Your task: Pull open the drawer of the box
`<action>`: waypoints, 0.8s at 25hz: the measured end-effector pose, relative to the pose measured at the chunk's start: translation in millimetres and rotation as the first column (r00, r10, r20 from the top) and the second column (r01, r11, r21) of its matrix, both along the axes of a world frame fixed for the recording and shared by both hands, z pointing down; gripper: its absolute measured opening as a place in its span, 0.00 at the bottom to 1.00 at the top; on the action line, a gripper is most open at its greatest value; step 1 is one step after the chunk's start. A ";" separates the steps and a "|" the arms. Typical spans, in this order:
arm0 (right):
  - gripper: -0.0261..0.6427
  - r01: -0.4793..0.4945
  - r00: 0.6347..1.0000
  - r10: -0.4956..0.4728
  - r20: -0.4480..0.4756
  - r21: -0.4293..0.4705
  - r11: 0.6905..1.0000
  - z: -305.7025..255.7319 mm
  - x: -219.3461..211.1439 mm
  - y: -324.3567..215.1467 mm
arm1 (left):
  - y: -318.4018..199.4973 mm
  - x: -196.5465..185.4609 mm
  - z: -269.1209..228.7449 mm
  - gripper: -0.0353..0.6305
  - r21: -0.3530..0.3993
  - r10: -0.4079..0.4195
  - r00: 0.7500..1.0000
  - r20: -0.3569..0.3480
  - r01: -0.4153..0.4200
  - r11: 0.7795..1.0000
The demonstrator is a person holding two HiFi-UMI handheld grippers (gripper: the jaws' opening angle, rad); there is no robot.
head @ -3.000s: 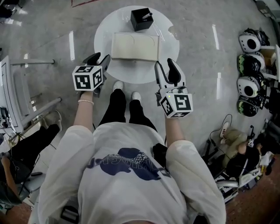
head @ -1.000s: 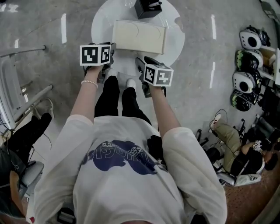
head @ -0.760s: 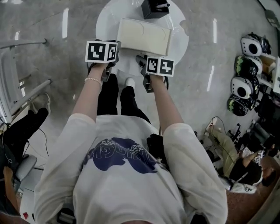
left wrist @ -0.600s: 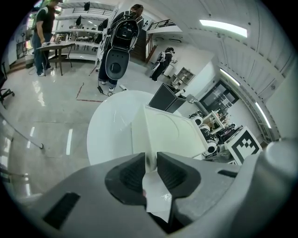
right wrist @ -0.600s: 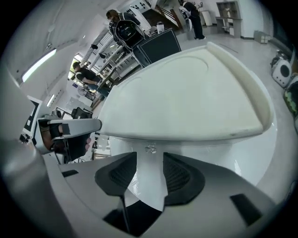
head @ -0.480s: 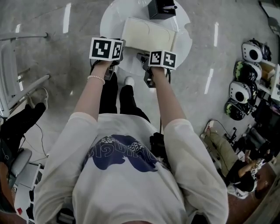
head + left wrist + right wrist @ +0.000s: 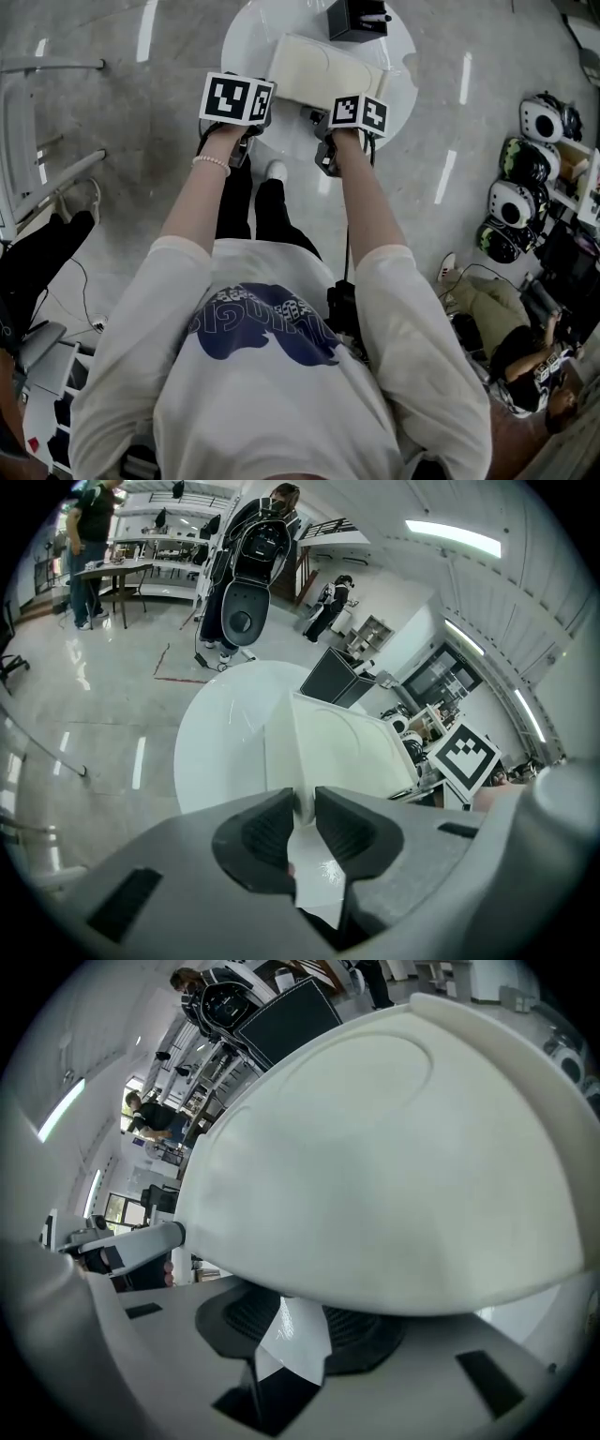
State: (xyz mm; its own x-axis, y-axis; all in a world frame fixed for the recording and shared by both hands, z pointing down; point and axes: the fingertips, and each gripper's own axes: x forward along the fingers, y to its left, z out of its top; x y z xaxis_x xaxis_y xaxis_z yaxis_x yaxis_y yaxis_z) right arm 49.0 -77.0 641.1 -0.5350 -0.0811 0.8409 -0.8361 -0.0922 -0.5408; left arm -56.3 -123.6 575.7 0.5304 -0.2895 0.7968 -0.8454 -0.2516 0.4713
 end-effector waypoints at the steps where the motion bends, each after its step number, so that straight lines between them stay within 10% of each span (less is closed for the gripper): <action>1: 0.23 0.003 1.000 -0.003 0.000 -0.006 1.000 0.7 0.3 0.2 | 0.0 -0.3 0.4 0.18 -0.001 -0.001 1.000 0.000 0.001 1.000; 20: 0.12 0.008 0.998 -0.008 0.065 0.001 1.000 0.1 -5.4 0.2 | 0.7 1.2 2.9 0.18 -0.023 -0.004 1.000 0.017 0.004 1.000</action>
